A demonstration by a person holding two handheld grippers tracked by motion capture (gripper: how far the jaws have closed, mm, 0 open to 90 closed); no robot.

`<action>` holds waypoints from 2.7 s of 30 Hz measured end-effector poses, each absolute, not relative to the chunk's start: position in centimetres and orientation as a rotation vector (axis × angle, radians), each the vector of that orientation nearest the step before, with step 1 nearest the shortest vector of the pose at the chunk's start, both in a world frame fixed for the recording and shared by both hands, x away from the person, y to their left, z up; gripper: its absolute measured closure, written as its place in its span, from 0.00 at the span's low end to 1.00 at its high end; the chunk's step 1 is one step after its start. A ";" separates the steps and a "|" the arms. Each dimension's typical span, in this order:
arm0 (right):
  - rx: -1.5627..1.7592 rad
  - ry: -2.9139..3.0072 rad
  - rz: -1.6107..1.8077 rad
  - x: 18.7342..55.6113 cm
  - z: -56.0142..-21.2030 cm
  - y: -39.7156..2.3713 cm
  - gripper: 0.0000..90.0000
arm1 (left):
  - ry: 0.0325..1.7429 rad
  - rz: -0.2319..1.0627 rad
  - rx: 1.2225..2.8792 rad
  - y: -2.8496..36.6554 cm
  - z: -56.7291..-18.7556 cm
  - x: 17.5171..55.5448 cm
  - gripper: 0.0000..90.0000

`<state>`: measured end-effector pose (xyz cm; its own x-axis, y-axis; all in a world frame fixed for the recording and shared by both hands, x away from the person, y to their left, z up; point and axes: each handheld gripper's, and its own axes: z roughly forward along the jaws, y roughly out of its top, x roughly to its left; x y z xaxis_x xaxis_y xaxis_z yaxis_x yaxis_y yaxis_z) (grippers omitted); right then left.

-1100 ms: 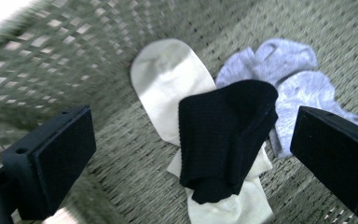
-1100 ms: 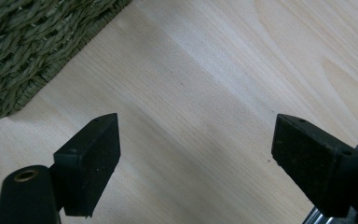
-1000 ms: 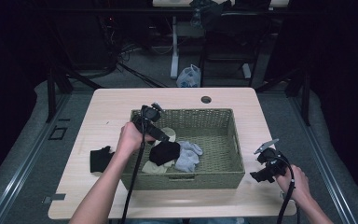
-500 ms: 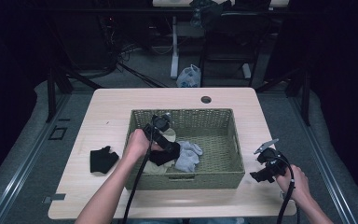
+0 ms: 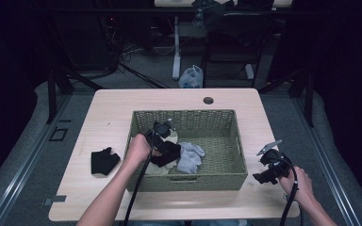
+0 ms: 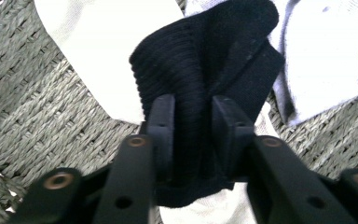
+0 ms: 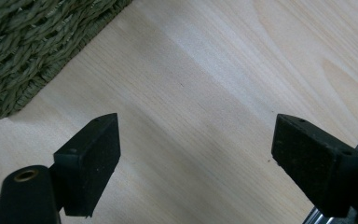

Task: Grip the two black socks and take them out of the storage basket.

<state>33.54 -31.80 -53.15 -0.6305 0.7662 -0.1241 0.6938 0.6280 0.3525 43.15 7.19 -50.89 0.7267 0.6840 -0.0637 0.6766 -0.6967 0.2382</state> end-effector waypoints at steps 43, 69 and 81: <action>1.198 2.578 0.413 33.5 -53.1 -31.8 0.17 | 0.998 0.178 2.523 10.4 -40.3 41.7 0.90; 1.191 2.580 0.403 33.5 -53.1 -31.8 0.17 | 1.054 0.324 2.437 14.3 -33.4 41.6 0.90; 1.189 2.578 0.402 33.5 -53.0 -31.7 0.17 | 1.158 0.350 2.391 18.5 -33.1 40.9 0.90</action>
